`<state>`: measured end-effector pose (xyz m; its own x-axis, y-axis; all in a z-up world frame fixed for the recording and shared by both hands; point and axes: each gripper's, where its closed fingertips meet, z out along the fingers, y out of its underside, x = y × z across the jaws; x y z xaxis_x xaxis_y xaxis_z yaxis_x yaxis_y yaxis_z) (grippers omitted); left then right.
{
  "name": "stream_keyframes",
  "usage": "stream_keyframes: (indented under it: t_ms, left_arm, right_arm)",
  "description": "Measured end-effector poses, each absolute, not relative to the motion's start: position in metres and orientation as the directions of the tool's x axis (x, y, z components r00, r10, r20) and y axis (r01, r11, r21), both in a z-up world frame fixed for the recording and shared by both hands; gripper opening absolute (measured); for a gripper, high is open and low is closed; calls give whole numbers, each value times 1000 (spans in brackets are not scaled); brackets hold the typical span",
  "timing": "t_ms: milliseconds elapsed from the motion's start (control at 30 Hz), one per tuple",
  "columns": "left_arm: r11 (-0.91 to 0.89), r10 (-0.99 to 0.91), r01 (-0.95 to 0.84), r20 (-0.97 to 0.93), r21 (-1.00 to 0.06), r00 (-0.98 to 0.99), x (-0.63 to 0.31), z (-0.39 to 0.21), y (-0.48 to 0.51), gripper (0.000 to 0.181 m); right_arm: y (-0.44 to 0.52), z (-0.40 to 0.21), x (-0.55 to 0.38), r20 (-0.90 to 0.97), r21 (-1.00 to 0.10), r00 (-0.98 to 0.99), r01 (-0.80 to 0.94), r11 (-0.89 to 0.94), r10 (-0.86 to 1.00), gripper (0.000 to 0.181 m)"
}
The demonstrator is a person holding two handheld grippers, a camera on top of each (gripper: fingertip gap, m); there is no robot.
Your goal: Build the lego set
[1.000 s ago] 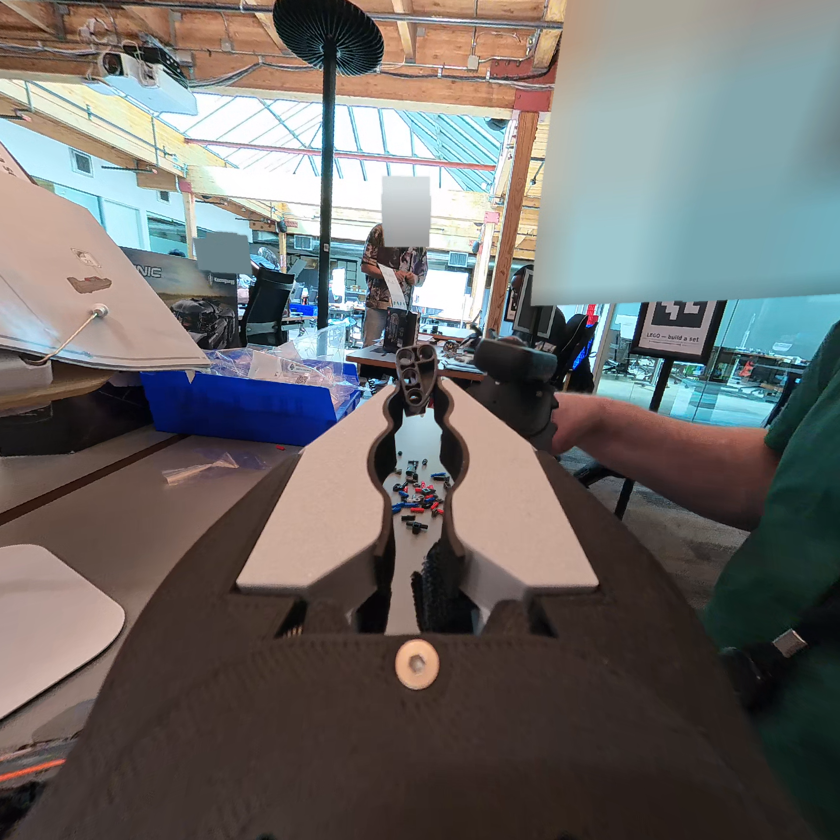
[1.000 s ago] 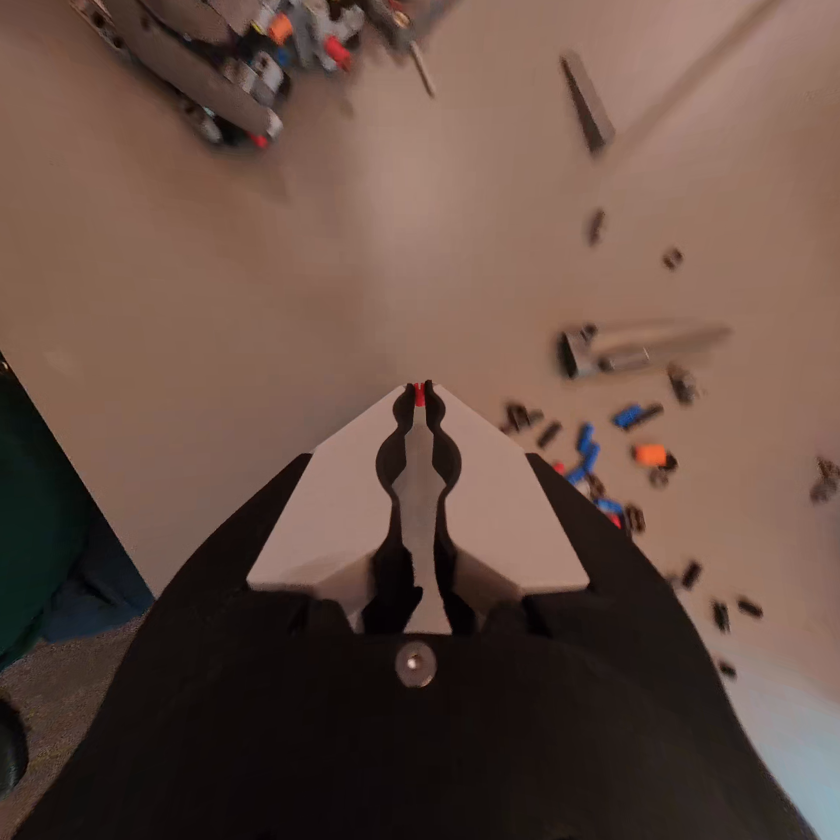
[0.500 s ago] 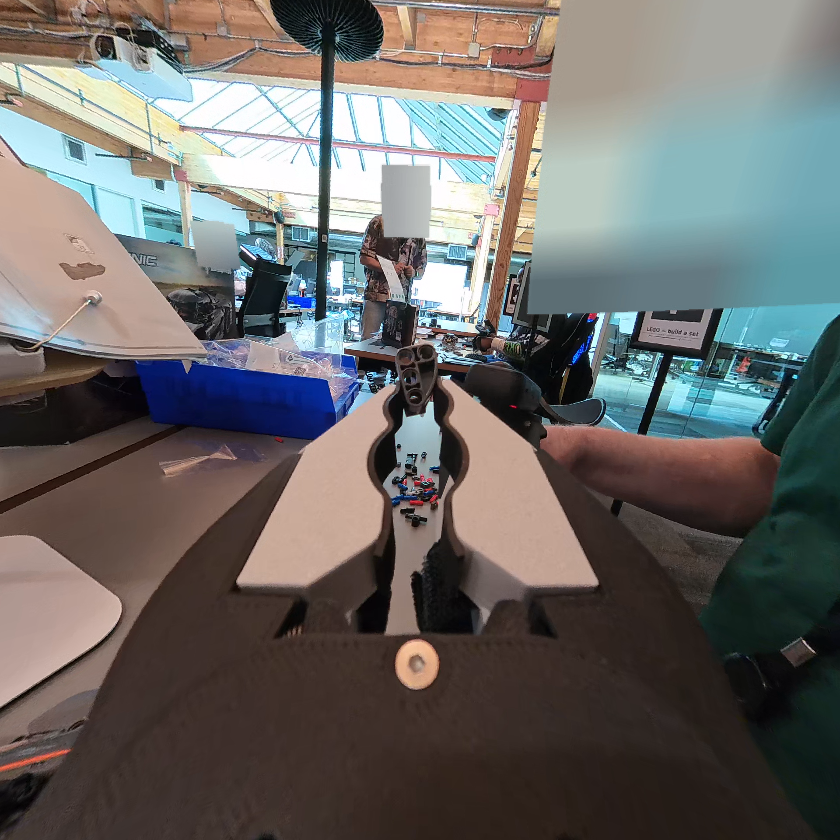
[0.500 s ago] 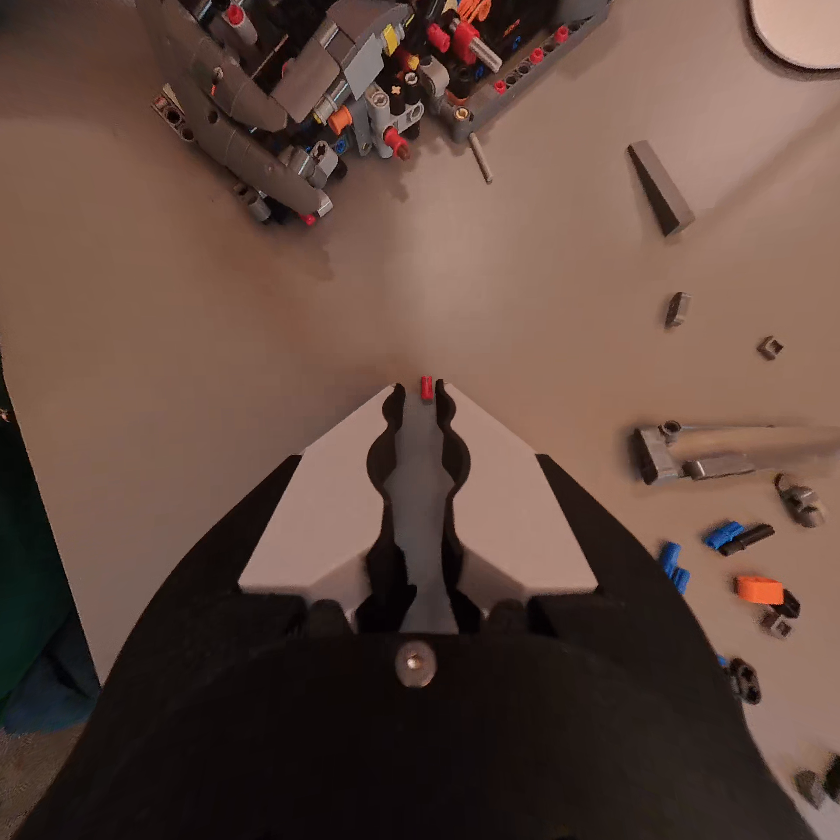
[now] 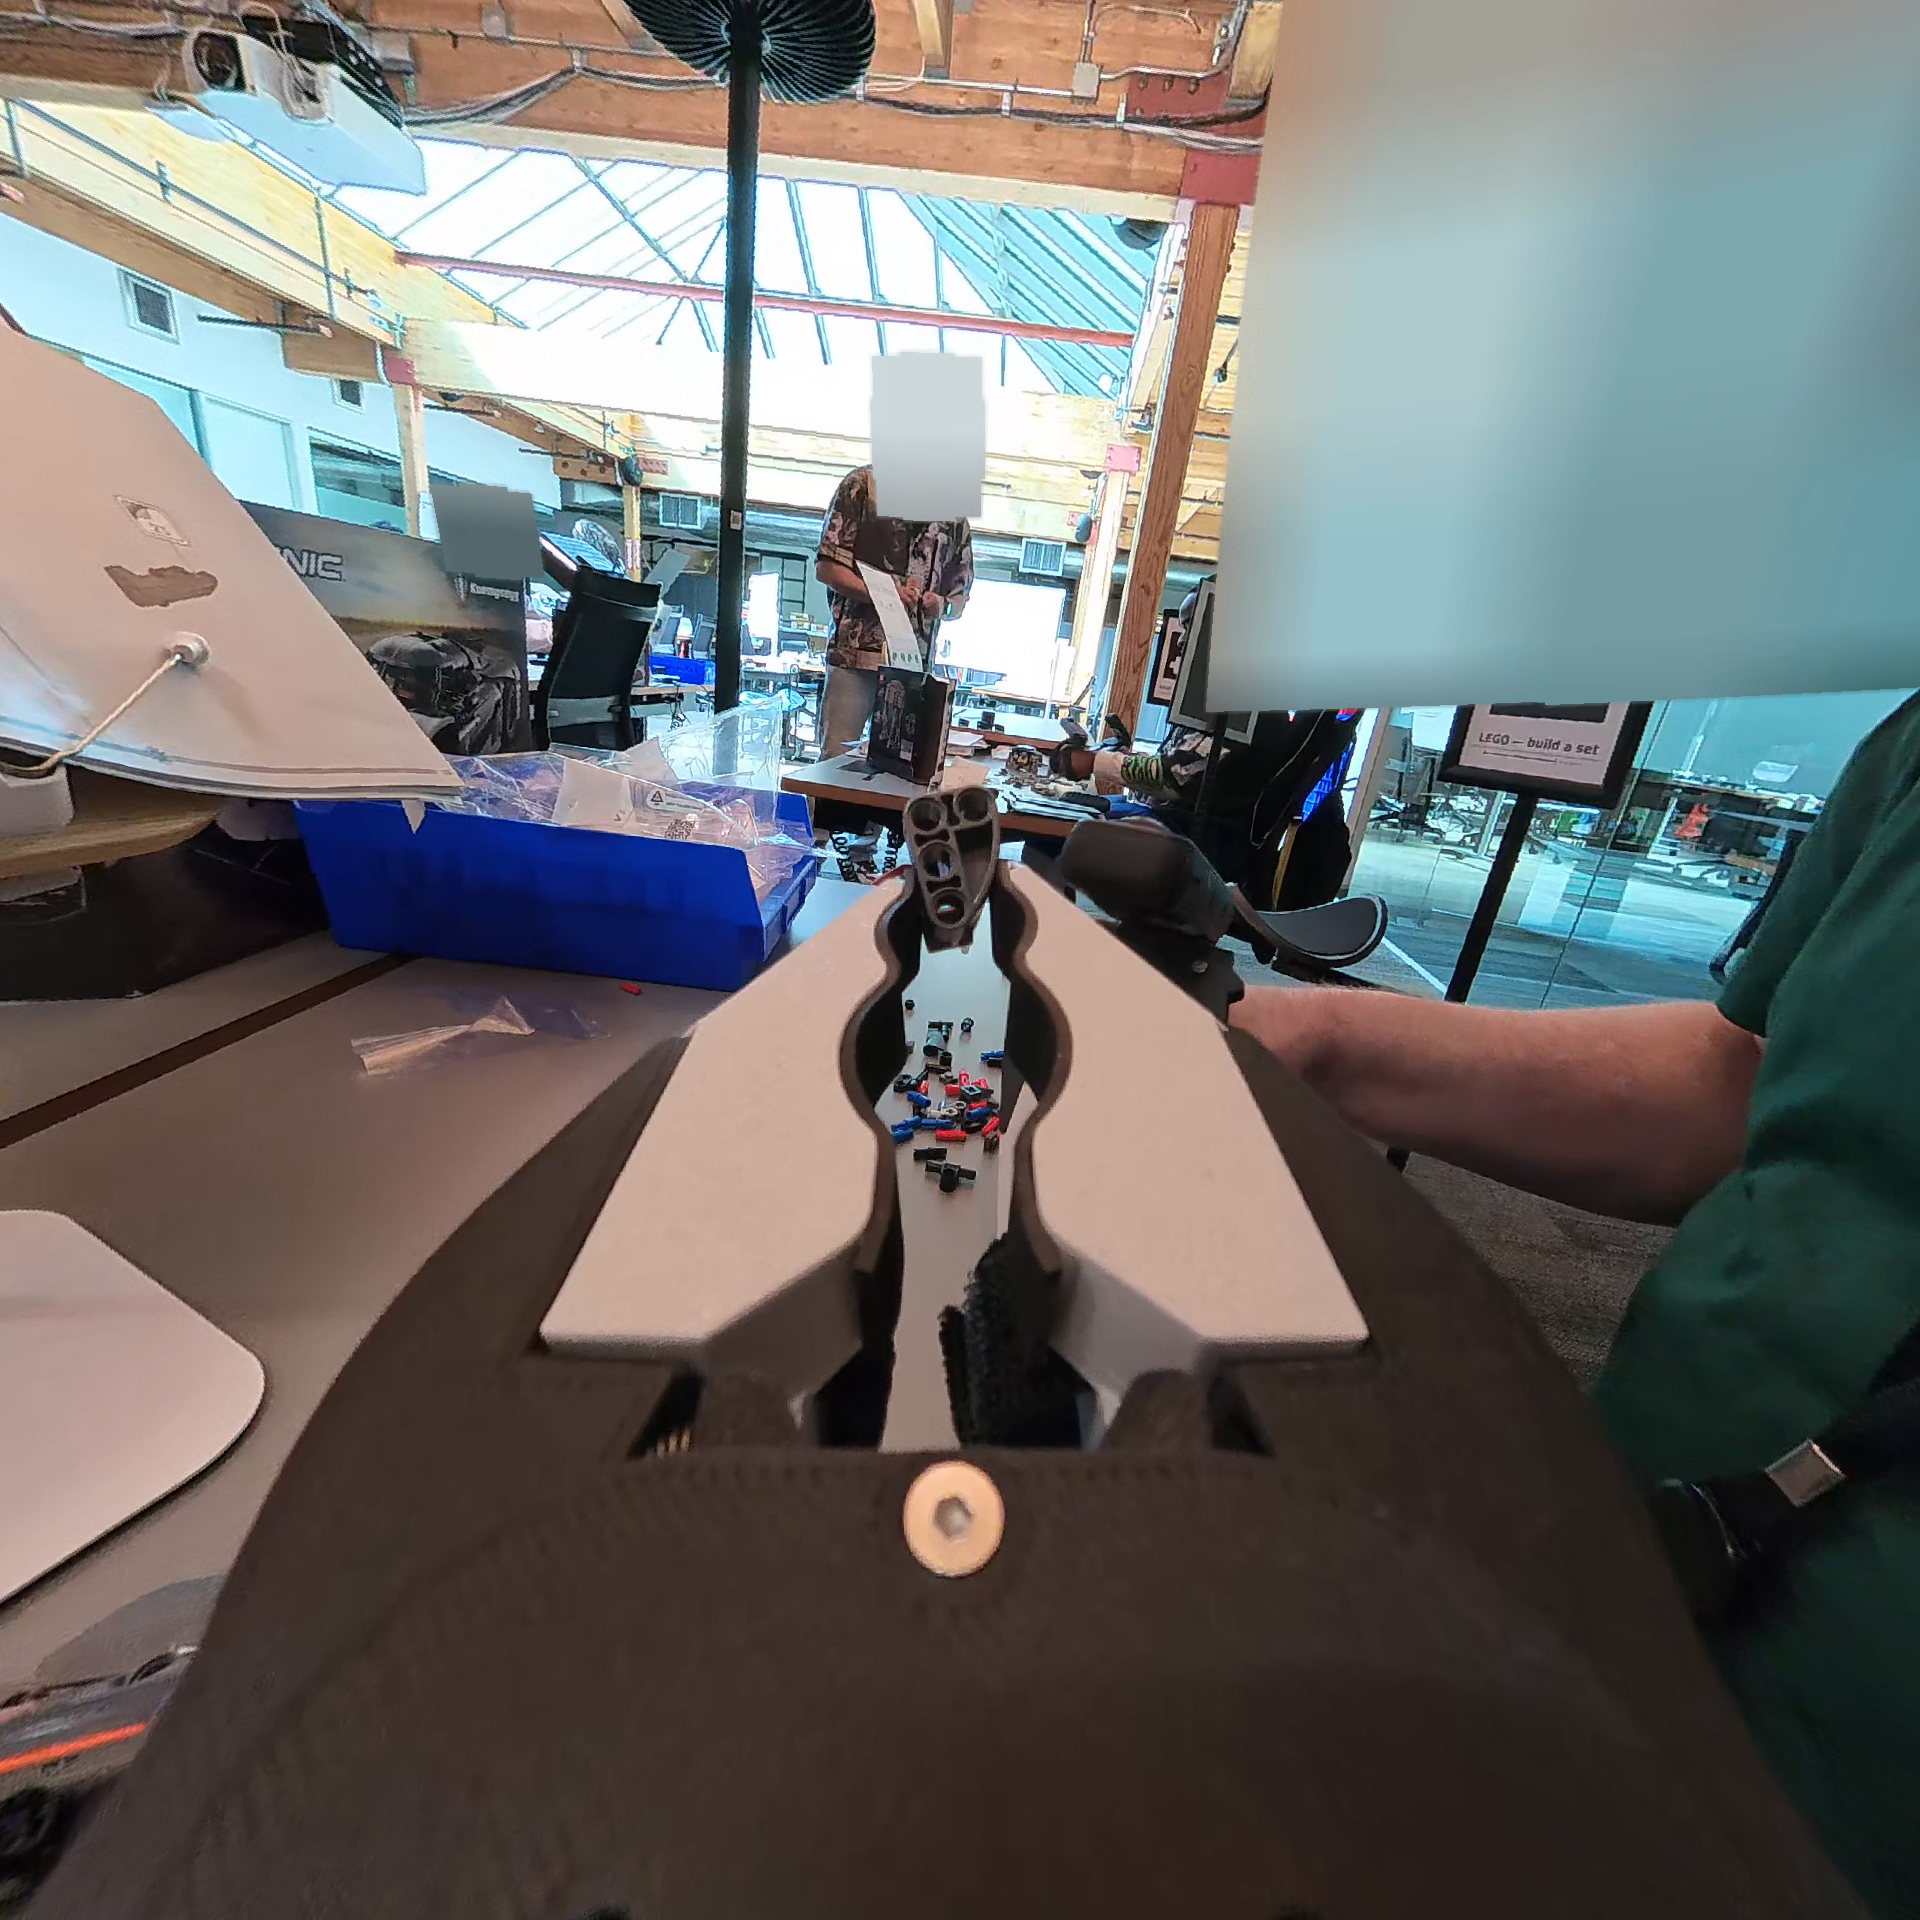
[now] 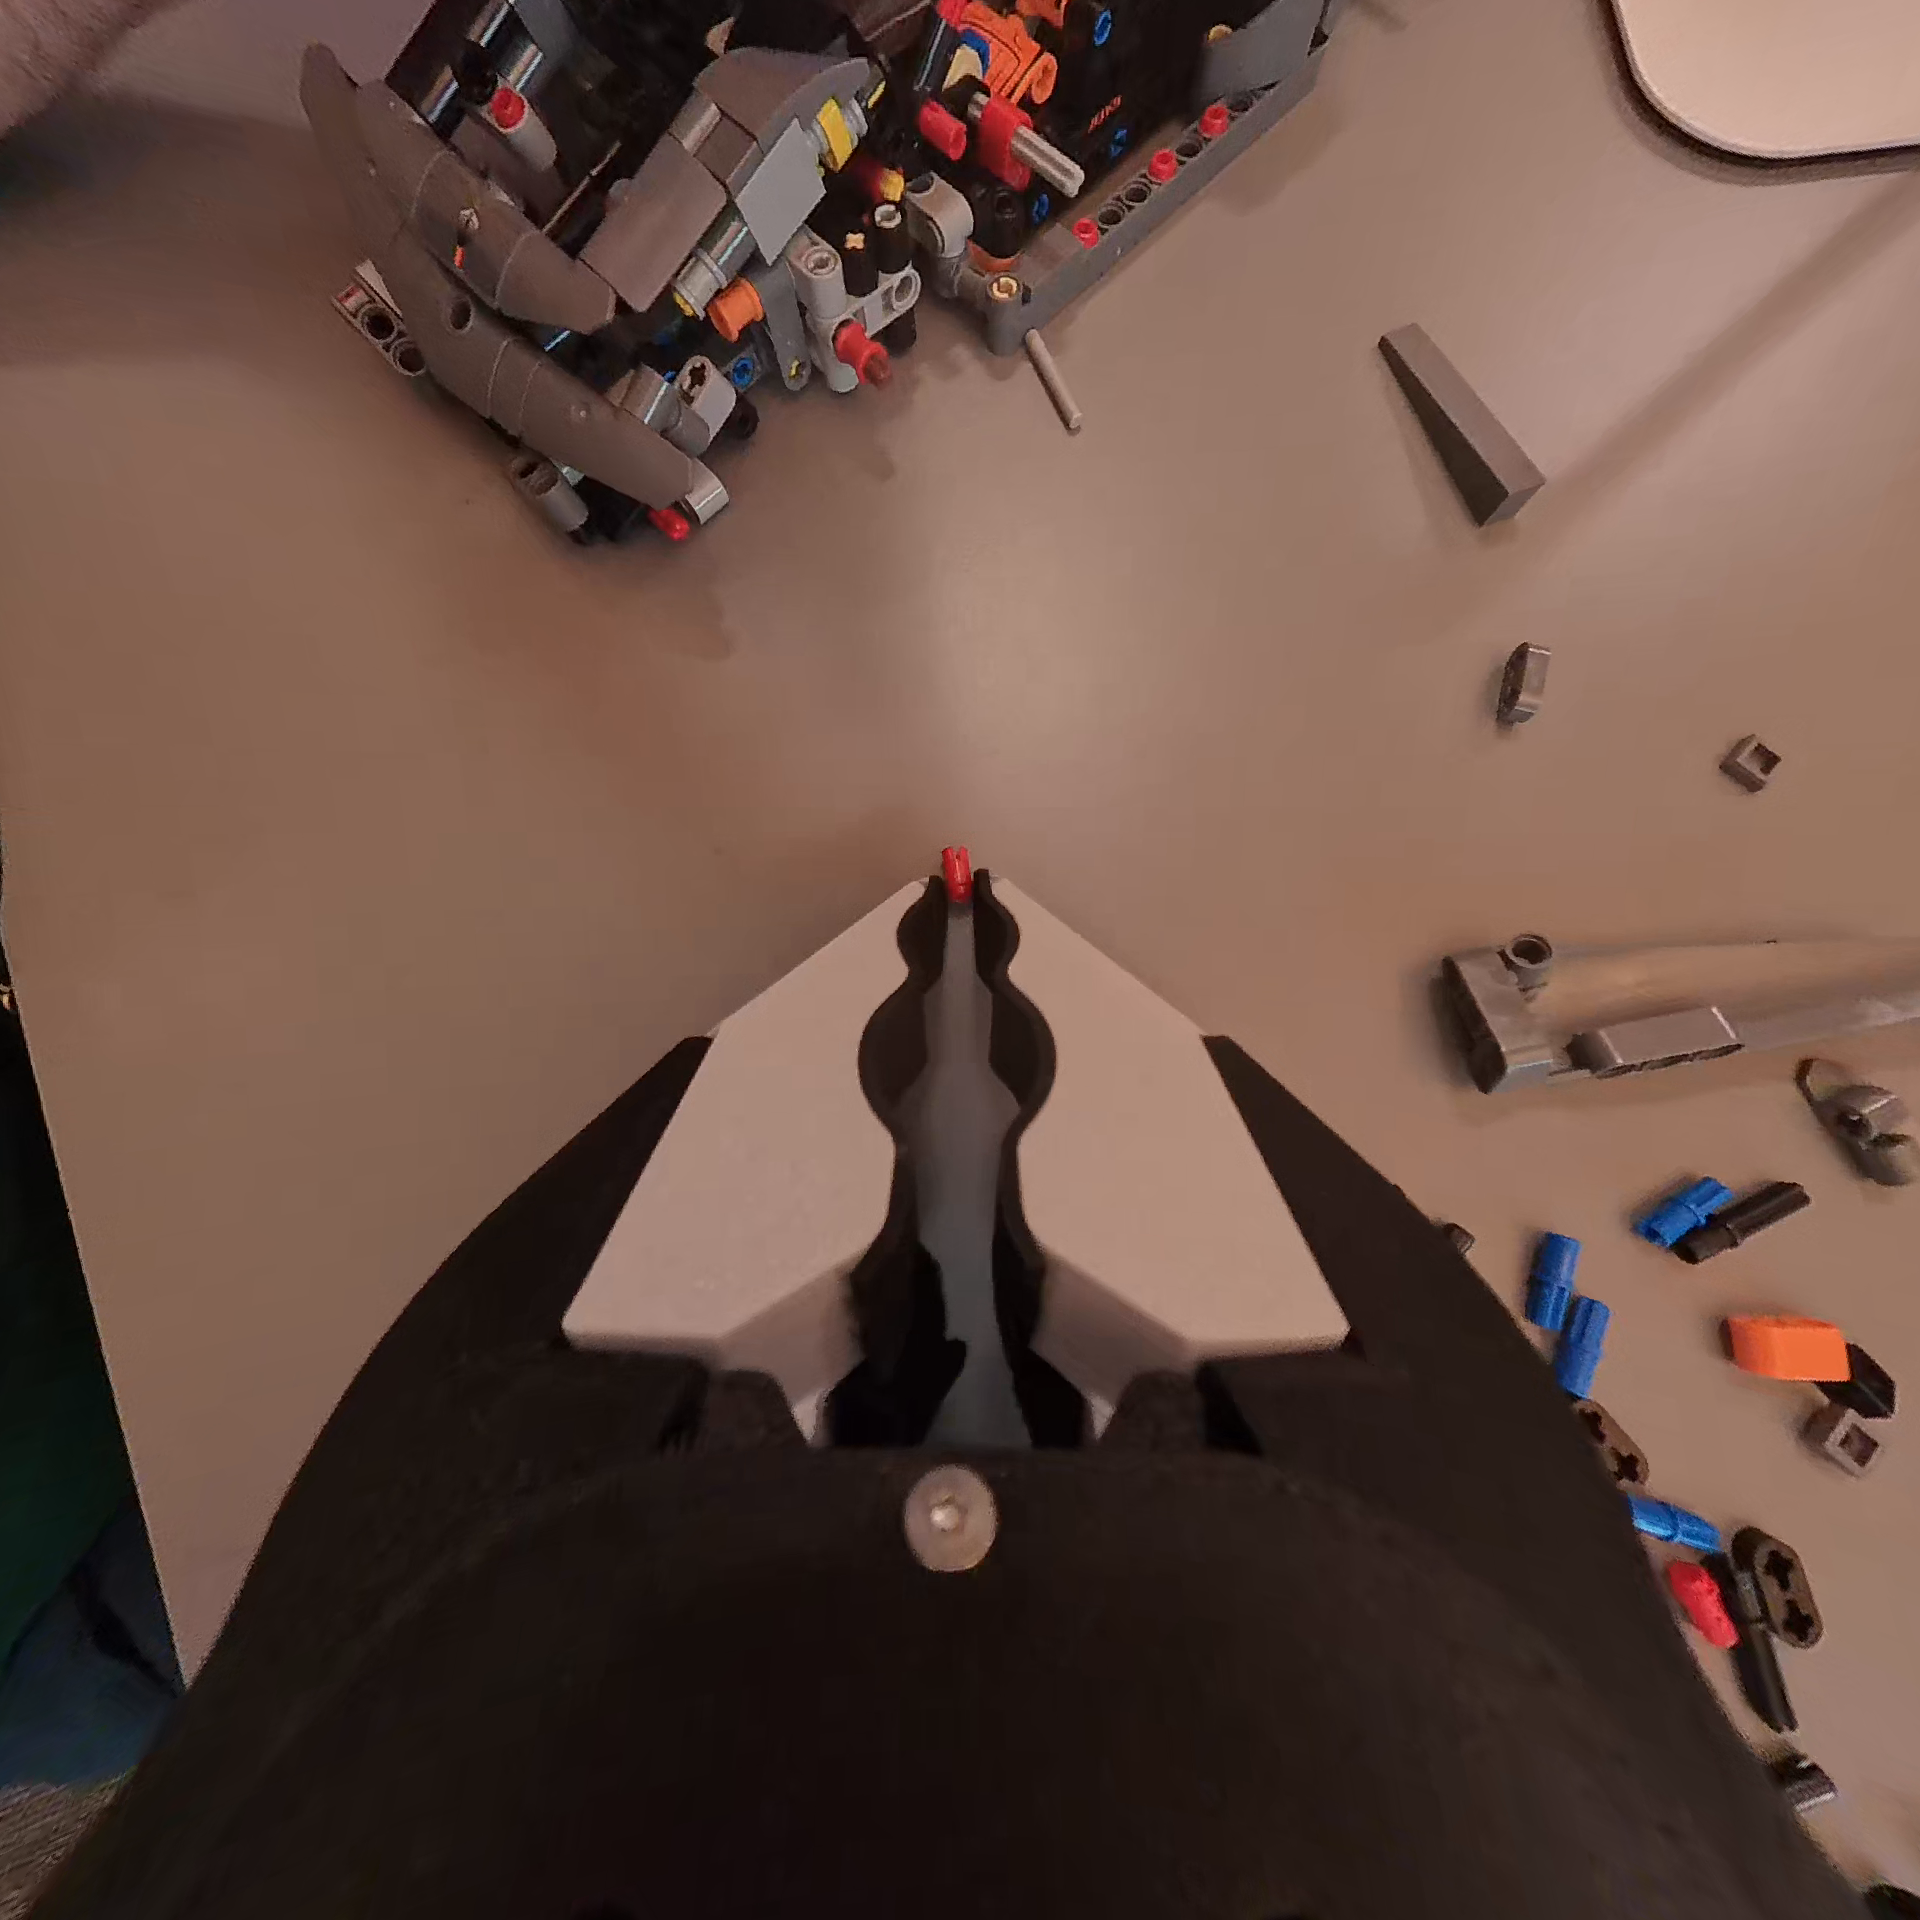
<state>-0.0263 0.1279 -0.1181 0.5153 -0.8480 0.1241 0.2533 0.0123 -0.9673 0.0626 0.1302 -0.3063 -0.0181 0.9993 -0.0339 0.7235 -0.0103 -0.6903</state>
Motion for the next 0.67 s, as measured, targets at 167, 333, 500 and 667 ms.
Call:
stream_keyframes:
  t_ms: [167,333,500,667]
  left_arm:
    - [19,-848,179,79,-984,524,-27,-121,124,10]
    - [9,-850,-1,-8,-1000,527,-17,-139,123,10]
    - [-25,-862,-216,-88,-976,499,1,-171,122,10]
    - [-44,-884,-279,-93,-959,457,14,-182,118,10]
  right_arm:
    - [131,-269,55,13,-766,-27,642,28,1000,3]
    - [134,-203,42,182,-803,-70,565,189,981,3]
    - [132,-171,28,287,-782,-144,536,318,947,3]
    - [127,-177,20,352,-720,-223,556,415,909,3]
